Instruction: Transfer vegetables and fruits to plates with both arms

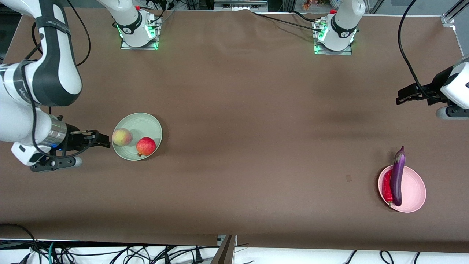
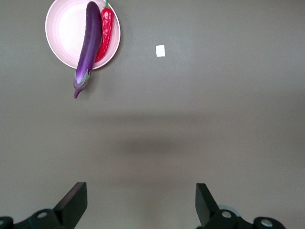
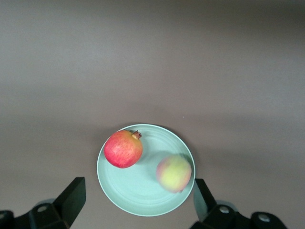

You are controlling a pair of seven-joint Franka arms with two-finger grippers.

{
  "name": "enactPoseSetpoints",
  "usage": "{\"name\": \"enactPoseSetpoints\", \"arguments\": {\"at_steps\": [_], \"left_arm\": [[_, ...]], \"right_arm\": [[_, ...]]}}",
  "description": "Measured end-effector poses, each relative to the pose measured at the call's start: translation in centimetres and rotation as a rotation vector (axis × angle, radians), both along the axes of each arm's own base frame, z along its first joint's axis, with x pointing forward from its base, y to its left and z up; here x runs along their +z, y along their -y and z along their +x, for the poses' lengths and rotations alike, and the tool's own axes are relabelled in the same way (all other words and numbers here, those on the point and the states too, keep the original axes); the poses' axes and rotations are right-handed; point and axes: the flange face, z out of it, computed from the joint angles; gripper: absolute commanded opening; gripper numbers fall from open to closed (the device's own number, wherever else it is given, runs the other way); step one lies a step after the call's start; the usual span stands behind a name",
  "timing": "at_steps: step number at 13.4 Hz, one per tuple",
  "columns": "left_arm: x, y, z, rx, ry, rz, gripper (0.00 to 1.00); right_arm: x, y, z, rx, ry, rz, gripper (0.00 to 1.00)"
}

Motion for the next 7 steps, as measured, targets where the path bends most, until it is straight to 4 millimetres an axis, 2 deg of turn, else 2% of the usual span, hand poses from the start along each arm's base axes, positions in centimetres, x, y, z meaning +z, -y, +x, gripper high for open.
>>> {"name": "enactPoseSetpoints", "arguments": {"at_steps": [1, 3, 5, 7], "left_arm": [[0.2, 0.1, -0.1, -0.004, 0.004, 0.006, 1.0], [0.6, 0.8, -0.2, -0.023, 0.01, 0.037, 1.0], [0.5, 1.1, -0.3, -0.026, 0.009, 0.04, 1.0], [0.3, 0.8, -0.3, -0.021, 0.005, 0.04, 1.0]], "right_arm": [[0.9, 0.1, -0.4, -0.013, -0.022, 0.001, 1.0], [4.3, 0.2, -2.0, -0.054, -0.03, 0.003, 1.0], [8.0, 0.7, -4.5, -0.07, -0.013, 0.01, 1.0], [10.2, 1.5, -7.2, -0.078, -0.011, 0.017, 1.0]]}}
